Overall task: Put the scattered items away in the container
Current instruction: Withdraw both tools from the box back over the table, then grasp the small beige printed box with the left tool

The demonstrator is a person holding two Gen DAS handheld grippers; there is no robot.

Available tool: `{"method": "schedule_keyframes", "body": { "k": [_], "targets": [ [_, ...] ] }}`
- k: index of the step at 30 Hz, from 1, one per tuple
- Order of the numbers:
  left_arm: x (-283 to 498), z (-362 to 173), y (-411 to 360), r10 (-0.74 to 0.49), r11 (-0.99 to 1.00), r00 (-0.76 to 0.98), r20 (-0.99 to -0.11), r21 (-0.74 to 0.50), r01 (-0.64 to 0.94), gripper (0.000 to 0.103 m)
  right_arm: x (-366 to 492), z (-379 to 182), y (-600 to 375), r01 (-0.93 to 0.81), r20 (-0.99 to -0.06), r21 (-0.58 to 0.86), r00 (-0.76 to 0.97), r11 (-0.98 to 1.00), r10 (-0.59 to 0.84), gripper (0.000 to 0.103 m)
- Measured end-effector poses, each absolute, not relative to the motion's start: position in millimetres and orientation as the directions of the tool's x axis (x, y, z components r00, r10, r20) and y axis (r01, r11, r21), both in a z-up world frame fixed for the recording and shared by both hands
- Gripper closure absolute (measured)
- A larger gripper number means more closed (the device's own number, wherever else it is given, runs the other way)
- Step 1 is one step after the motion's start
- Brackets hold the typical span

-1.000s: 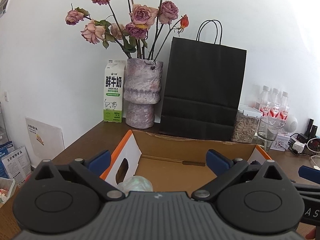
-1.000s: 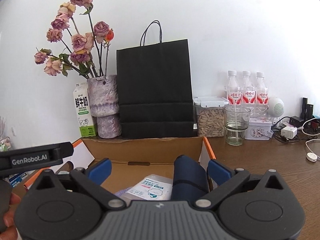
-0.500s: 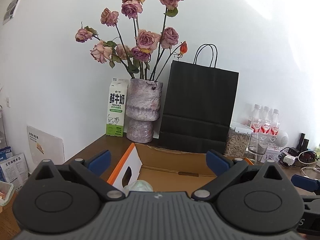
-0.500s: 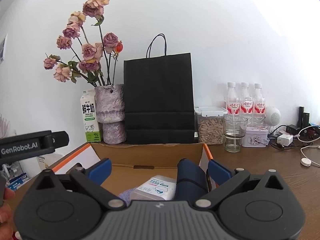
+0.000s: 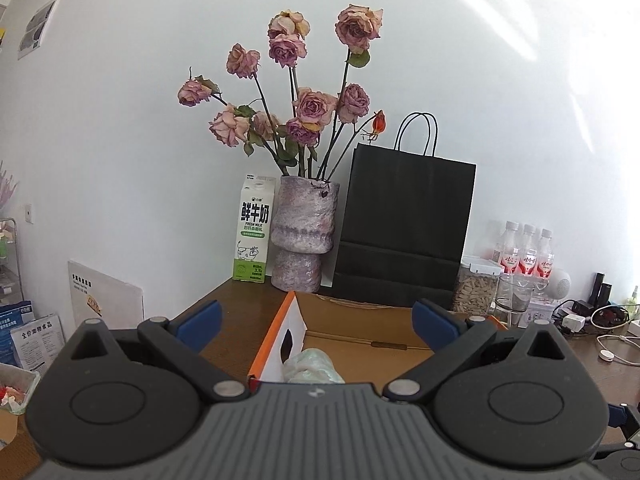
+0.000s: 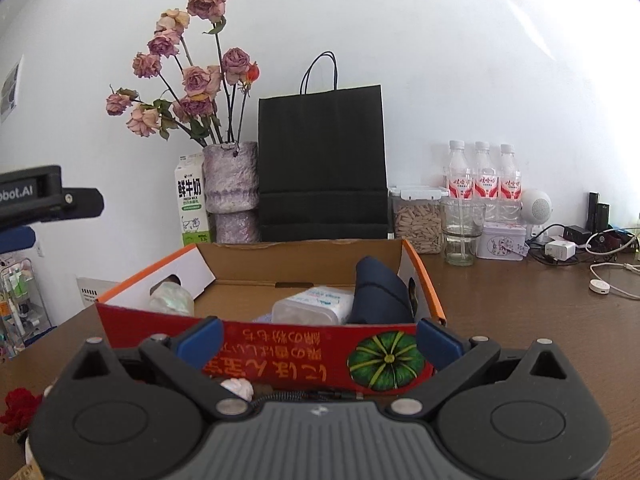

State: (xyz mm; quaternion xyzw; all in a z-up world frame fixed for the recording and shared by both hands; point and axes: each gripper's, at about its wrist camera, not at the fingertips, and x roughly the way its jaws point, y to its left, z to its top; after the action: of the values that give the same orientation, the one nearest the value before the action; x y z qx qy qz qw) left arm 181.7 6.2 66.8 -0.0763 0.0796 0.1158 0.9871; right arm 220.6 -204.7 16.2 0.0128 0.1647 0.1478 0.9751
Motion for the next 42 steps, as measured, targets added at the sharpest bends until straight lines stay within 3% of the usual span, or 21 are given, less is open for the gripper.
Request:
{"method": "schedule_keyframes", "body": {
  "k": [22, 42],
  "targets": [
    [121.4, 15.0, 47.1, 0.251, 0.952, 0.899, -0.359, -0.076, -0.296, 0.0, 174.2, -4.0, -209.9, -0.295, -0.414, 0.064, 0.861, 0.953, 0.294, 0.0],
    [71.5, -18.3, 49.2, 0.132, 0.98, 0.843, -0.521, -0.061, -0.192, 0.0, 146.0, -16.0, -207.7, -0.31, -0.525, 0.069, 0.797, 0.948, 0.299, 0.0]
  ]
}}
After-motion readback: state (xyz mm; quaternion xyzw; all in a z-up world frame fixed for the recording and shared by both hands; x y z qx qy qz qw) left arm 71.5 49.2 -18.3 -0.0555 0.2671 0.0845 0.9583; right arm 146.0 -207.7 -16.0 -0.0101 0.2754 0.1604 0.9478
